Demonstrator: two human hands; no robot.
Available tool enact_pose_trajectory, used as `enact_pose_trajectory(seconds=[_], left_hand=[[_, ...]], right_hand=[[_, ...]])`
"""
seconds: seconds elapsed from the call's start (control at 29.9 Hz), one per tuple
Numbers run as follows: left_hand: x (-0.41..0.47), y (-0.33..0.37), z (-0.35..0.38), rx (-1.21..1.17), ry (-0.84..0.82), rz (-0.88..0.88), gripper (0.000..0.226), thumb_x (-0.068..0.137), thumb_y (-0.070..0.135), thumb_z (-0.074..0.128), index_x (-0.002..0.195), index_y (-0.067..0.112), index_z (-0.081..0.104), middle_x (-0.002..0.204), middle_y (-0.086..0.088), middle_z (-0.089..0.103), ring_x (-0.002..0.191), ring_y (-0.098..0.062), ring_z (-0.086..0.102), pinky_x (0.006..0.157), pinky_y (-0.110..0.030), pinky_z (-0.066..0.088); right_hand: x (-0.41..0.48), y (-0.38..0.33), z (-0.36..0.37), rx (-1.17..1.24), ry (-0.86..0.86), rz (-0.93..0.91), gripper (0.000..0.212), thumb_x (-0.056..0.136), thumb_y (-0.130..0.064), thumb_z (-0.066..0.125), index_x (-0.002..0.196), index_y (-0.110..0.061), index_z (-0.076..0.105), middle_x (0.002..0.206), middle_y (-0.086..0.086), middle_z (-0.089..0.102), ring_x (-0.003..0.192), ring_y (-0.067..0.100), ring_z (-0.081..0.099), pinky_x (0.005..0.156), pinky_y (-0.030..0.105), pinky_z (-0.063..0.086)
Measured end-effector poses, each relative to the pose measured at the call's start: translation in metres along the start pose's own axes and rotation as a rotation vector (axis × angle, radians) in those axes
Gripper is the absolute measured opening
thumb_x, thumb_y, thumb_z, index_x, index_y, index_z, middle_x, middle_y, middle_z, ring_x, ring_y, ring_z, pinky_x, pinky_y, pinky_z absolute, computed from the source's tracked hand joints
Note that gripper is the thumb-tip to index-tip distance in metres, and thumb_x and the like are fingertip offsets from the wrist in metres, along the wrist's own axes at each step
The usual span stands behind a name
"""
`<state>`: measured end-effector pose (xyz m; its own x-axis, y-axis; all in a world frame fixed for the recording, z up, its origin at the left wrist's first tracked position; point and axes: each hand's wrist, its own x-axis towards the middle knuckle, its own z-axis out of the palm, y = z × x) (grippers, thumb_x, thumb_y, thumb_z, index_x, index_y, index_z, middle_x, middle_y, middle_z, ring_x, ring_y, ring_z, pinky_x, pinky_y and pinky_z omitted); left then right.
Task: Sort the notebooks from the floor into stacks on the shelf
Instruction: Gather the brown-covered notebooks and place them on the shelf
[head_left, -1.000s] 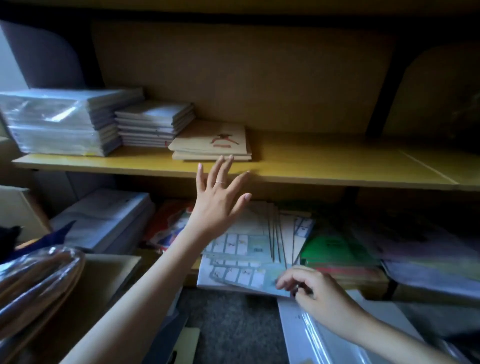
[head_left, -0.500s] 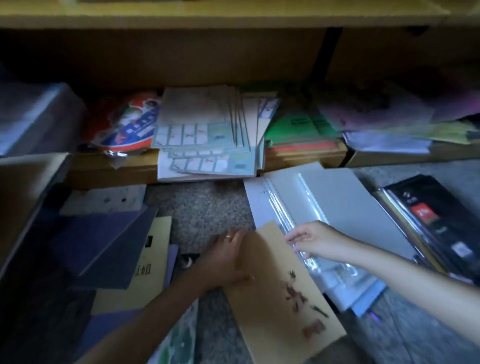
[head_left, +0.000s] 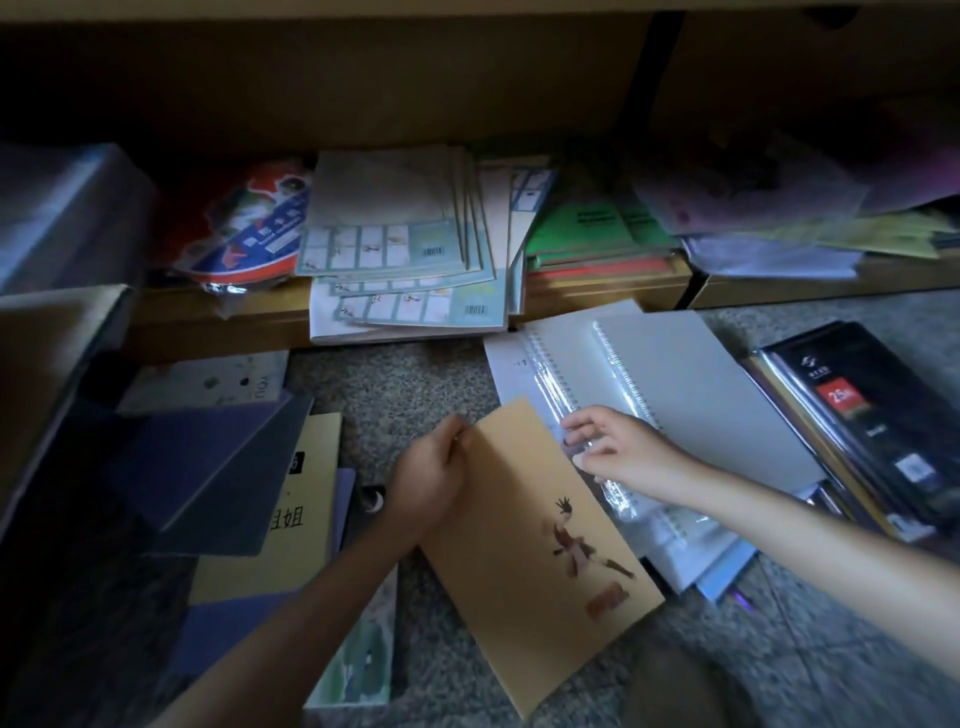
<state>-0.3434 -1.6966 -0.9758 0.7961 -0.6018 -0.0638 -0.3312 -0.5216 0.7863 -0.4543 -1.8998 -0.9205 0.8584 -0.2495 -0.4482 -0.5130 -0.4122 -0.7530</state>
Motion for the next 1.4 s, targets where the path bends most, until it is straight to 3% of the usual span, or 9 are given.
enact_pose_trajectory(seconds=[0.2, 0.33, 0.6, 0.74, 0.9, 1.0, 1.14, 1.27, 1.4], left_hand=[[0.024, 0.037, -0.053, -0.008, 0.232, 0.03, 0.013, 0.09, 0.033, 0.046, 0.077, 0.033, 0.046, 0.063, 0.006, 0.053, 0.069, -0.017, 0.05, 0.063, -0.034, 0.038], [0.04, 0.066, -0.094, -0.029, 0.33, 0.085, 0.011, 0.084, 0.035, 0.045, 0.08, 0.027, 0.05, 0.067, 0.008, 0.054, 0.069, -0.012, 0.049, 0.063, -0.032, 0.036], [0.048, 0.114, -0.146, -0.211, 0.575, 0.262, 0.009, 0.093, 0.018, 0.052, 0.086, 0.023, 0.055, 0.075, 0.013, 0.053, 0.071, -0.004, 0.048, 0.064, -0.027, 0.037], [0.047, 0.119, -0.144, -0.169, 0.739, 0.203, 0.043, 0.085, 0.014, 0.064, 0.125, 0.02, 0.05, 0.125, 0.0, 0.043, 0.116, -0.01, 0.041, 0.102, -0.029, 0.037], [0.038, 0.118, -0.126, -0.407, 0.656, 0.143, 0.065, 0.084, 0.026, 0.068, 0.136, 0.03, 0.03, 0.131, 0.012, 0.027, 0.122, -0.007, 0.039, 0.108, -0.046, 0.036], [0.035, 0.129, -0.128, -0.505, 0.551, 0.268, 0.06, 0.084, 0.027, 0.064, 0.131, 0.043, 0.03, 0.129, 0.022, 0.038, 0.116, -0.008, 0.052, 0.096, -0.034, 0.047], [0.044, 0.154, -0.16, -0.357, 0.658, 0.386, 0.037, 0.09, 0.016, 0.059, 0.117, 0.039, 0.05, 0.106, 0.001, 0.057, 0.083, -0.007, 0.059, 0.07, -0.025, 0.054], [0.063, 0.163, -0.219, -0.449, 0.772, 0.317, 0.036, 0.075, 0.043, 0.071, 0.108, 0.03, 0.063, 0.119, 0.001, 0.059, 0.109, -0.014, 0.058, 0.092, -0.04, 0.051], [0.087, 0.168, -0.279, -0.12, 0.786, 0.175, 0.054, 0.069, 0.024, 0.081, 0.12, 0.018, 0.063, 0.146, -0.013, 0.04, 0.141, -0.016, 0.025, 0.104, -0.02, 0.026]], right_hand=[[-0.008, -0.003, -0.008, 0.033, -0.069, -0.043, 0.039, 0.086, -0.022, 0.066, 0.123, -0.02, 0.05, 0.129, -0.008, 0.052, 0.119, 0.007, 0.05, 0.105, 0.027, 0.038], [-0.015, -0.014, -0.019, 0.003, -0.177, -0.098, 0.015, 0.089, -0.01, 0.061, 0.091, -0.025, 0.059, 0.092, -0.014, 0.067, 0.082, -0.006, 0.062, 0.077, 0.018, 0.047], [-0.023, -0.055, -0.045, 0.172, 0.111, -0.261, 0.028, 0.095, -0.007, 0.048, 0.12, -0.019, 0.048, 0.074, 0.007, 0.071, 0.044, 0.019, 0.059, 0.047, 0.026, 0.048], [-0.025, -0.074, -0.053, 0.269, 0.282, -0.395, 0.027, 0.096, -0.001, 0.044, 0.108, -0.022, 0.056, 0.048, -0.003, 0.059, 0.034, 0.012, 0.047, 0.041, 0.021, 0.041], [-0.022, -0.115, -0.061, 0.536, 0.414, -0.484, 0.026, 0.095, -0.008, 0.047, 0.11, -0.025, 0.058, 0.093, -0.005, 0.069, 0.039, 0.013, 0.044, 0.041, 0.023, 0.041], [-0.011, -0.152, -0.065, 0.631, 0.421, -0.556, 0.024, 0.094, -0.006, 0.047, 0.106, -0.024, 0.058, 0.091, -0.008, 0.07, 0.04, 0.01, 0.044, 0.038, 0.02, 0.039], [0.011, -0.215, -0.068, 0.619, 0.361, -0.612, 0.024, 0.097, -0.005, 0.043, 0.111, -0.019, 0.057, 0.097, 0.002, 0.067, 0.041, 0.008, 0.045, 0.04, 0.02, 0.04], [0.039, -0.276, -0.065, 0.611, 0.317, -0.607, 0.022, 0.098, -0.012, 0.045, 0.118, -0.017, 0.051, 0.104, 0.004, 0.065, 0.048, 0.006, 0.054, 0.045, 0.017, 0.045], [0.073, -0.331, -0.059, 0.632, 0.317, -0.502, 0.024, 0.097, -0.019, 0.049, 0.12, -0.013, 0.048, 0.102, 0.003, 0.062, 0.056, 0.006, 0.054, 0.044, 0.013, 0.043]])
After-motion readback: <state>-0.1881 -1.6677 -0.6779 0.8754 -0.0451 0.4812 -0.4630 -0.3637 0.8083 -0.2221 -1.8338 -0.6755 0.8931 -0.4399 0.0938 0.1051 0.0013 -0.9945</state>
